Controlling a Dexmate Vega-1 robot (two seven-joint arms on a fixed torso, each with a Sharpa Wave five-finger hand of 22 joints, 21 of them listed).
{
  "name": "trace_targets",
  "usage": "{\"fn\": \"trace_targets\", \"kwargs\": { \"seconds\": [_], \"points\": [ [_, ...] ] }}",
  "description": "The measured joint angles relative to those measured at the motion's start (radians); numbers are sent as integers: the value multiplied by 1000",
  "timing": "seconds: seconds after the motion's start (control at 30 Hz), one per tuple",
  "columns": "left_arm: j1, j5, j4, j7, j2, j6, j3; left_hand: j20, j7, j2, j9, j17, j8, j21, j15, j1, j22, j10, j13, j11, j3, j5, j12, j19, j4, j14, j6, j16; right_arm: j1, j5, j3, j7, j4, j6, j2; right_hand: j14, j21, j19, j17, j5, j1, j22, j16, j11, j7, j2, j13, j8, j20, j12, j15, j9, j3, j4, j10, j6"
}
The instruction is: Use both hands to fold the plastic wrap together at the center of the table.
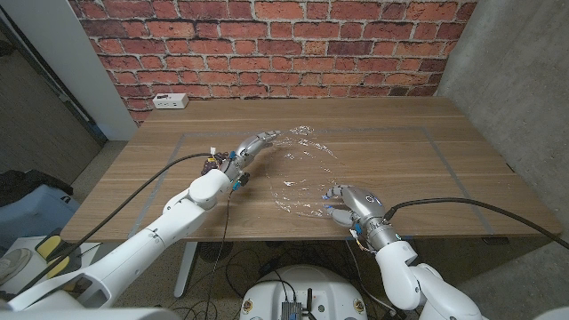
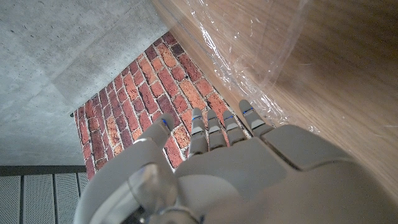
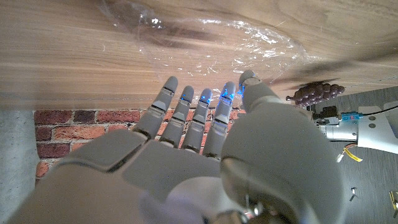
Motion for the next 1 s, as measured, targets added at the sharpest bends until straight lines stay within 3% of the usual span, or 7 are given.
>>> {"fn": "trace_targets", "kwargs": {
  "seconds": [0.37, 0.57, 1.0],
  "points": [
    [-7, 0, 1, -10, 0, 0, 5, 0, 0, 0, 0, 0, 0, 0, 0, 0, 0, 0, 0, 0, 0, 0, -4, 0, 0, 0, 0, 0, 7, -28, -34, 14, 1, -44, 7, -19, -5, -8, 0, 0, 41, 0, -4, -5, -8, -1, 5, -4, 0, -10, -1, 0, -4, -4, -20, -14],
    [-13, 1, 1, -15, 0, 4, 9, 0, 0, -4, 0, 0, 0, -8, 0, -4, 0, 0, 0, 0, 0, 0, -9, 0, 0, 0, 0, 0, 13, -42, -53, 18, 12, -59, 12, -31, -9, -13, 5, 0, 67, 0, -8, -9, -16, -1, 9, -23, -5, -15, 0, 0, -4, -4, -41, -43],
    [-19, 4, 1, -20, -1, 10, 13, 0, 4, -4, 0, 0, 0, -8, 0, -4, 0, 0, 0, 0, 0, 0, -9, 0, 0, 0, 4, 0, 31, -114, -102, 27, 38, -115, 30, -44, -9, -18, 5, 0, 110, 0, -12, -14, -20, 0, 9, -23, -12, -23, -1, 5, -8, -8, -57, -51]
  ]
}}
